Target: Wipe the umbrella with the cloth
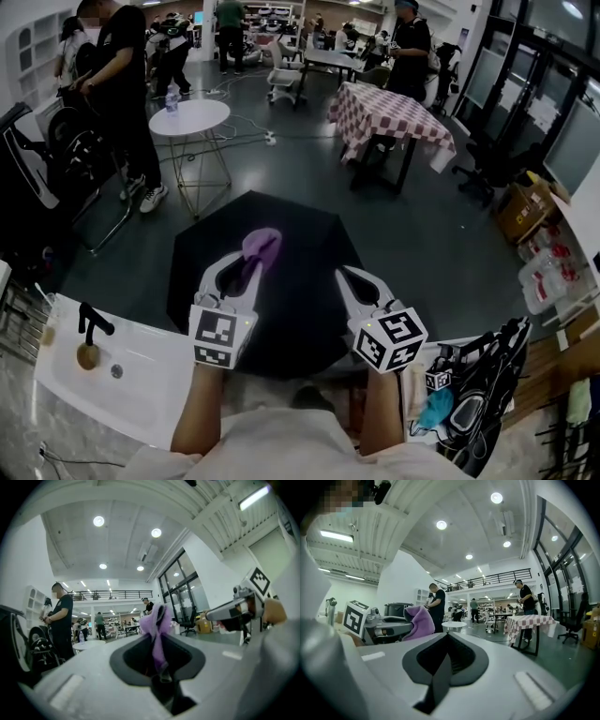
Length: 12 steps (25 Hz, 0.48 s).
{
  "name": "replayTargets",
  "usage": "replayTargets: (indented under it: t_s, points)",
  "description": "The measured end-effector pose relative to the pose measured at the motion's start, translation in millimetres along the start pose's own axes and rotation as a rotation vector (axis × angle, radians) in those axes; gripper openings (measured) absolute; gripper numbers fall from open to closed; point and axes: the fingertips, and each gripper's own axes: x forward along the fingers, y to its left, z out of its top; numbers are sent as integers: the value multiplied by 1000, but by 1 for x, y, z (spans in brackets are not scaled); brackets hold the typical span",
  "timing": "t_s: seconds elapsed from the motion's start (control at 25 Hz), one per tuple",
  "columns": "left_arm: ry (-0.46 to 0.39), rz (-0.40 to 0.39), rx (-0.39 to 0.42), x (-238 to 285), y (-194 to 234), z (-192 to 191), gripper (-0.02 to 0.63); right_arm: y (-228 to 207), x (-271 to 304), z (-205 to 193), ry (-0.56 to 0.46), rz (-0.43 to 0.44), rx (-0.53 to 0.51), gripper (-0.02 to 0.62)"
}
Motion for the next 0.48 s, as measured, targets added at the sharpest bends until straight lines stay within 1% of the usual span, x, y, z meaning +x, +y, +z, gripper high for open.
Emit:
replayTargets:
  t_s: [0.2,0.48]
  points:
    - [21,10,-8,-2,2,-8,75,-6,0,-4,5,-11,12,5]
    - [38,1,7,1,-4,-11,75,-8,2,-8,14,-3,23,6]
